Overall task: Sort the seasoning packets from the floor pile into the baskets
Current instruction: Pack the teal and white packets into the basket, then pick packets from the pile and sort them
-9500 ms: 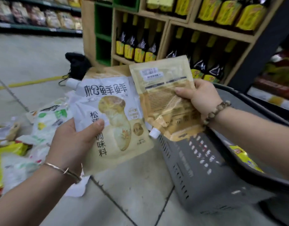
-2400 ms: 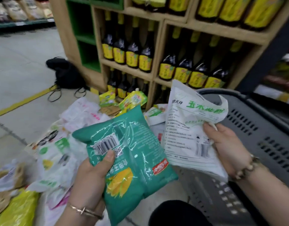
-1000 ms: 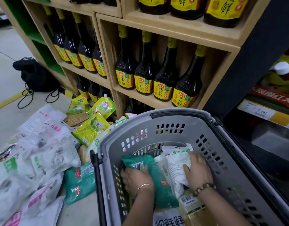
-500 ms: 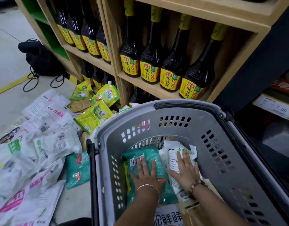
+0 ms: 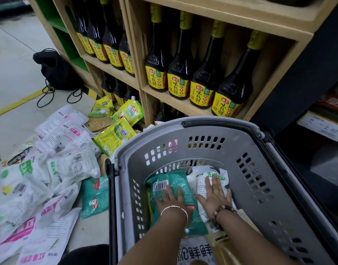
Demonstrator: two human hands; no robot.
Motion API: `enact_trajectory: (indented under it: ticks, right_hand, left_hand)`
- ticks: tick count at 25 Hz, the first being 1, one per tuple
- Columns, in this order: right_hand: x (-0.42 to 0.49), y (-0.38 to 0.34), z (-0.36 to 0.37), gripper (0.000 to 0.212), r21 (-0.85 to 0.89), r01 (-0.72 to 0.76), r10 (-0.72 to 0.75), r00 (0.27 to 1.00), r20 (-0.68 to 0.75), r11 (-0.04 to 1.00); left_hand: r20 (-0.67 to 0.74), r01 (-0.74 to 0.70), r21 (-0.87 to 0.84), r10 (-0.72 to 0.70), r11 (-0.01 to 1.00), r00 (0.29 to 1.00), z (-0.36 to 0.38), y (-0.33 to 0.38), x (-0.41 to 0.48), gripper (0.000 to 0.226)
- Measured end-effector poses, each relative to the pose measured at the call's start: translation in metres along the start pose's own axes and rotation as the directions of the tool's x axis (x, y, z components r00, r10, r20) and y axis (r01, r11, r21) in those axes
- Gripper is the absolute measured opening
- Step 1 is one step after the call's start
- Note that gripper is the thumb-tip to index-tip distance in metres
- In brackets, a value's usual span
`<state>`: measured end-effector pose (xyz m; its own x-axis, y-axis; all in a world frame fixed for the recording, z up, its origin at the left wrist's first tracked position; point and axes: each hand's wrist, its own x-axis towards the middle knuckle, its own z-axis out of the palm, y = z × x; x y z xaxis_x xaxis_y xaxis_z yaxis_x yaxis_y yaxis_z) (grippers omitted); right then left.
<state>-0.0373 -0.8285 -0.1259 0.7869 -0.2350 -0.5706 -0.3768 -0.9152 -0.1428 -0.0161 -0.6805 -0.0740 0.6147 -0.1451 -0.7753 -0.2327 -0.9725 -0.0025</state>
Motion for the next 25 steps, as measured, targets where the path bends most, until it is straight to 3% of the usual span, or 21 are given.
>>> enact_trajectory:
  ticks: [3, 7, 9, 11, 14, 16, 19, 22, 25]
  right_hand:
    - [0.002, -0.001, 0.0, 0.075, -0.015, -0.011, 0.011, 1.0, 0.01, 1.0]
    - [0.0, -0.005, -0.011, 0.075, -0.007, -0.045, 0.045, 0.998, 0.048, 0.999]
    - [-0.005, -0.013, -0.027, 0.069, 0.106, -0.015, 0.009, 0.998, 0.058, 0.994]
    - [-0.023, -0.026, -0.047, 0.063, 0.248, 0.051, -0.049, 0.999, -0.011, 0.968]
    - [-0.073, -0.053, -0.077, 0.055, 0.346, 0.163, -0.042, 0.942, -0.332, 0.924]
    - [-0.11, -0.082, -0.099, 0.05, 0.363, 0.32, -0.109, 0.861, -0.496, 0.875]
    - [-0.162, -0.143, -0.138, 0.047, 0.314, 0.617, -0.346, 0.714, -0.608, 0.722]
    - [-0.187, -0.216, -0.155, 0.051, 0.207, 0.759, -0.514, 0.589, -0.624, 0.618]
    - [-0.174, -0.291, -0.138, 0.056, 0.047, 0.761, -0.633, 0.571, -0.523, 0.647]
  left_hand:
    - [-0.02, -0.068, -0.027, 0.068, 0.997, 0.997, -0.016, 0.002, -0.025, 0.074]
    - [-0.184, -0.243, -0.097, 0.223, 0.965, 0.957, -0.049, 0.008, -0.078, 0.076]
    - [-0.355, -0.365, -0.141, 0.297, 0.92, 0.887, -0.061, 0.0, -0.109, 0.072]
    - [-0.556, -0.49, -0.183, 0.322, 0.852, 0.767, -0.062, -0.024, -0.141, 0.064]
    - [-0.74, -0.577, -0.251, 0.23, 0.777, 0.632, -0.058, -0.081, -0.174, 0.055]
    - [-0.765, -0.563, -0.268, 0.182, 0.782, 0.617, -0.06, -0.125, -0.187, 0.052]
    - [-0.765, -0.479, -0.198, 0.17, 0.856, 0.621, -0.065, -0.196, -0.194, 0.052]
    - [-0.739, -0.374, -0.189, 0.119, 0.908, 0.663, -0.066, -0.274, -0.193, 0.051]
    - [-0.745, -0.276, -0.235, 0.01, 0.932, 0.667, -0.052, -0.347, -0.183, 0.051]
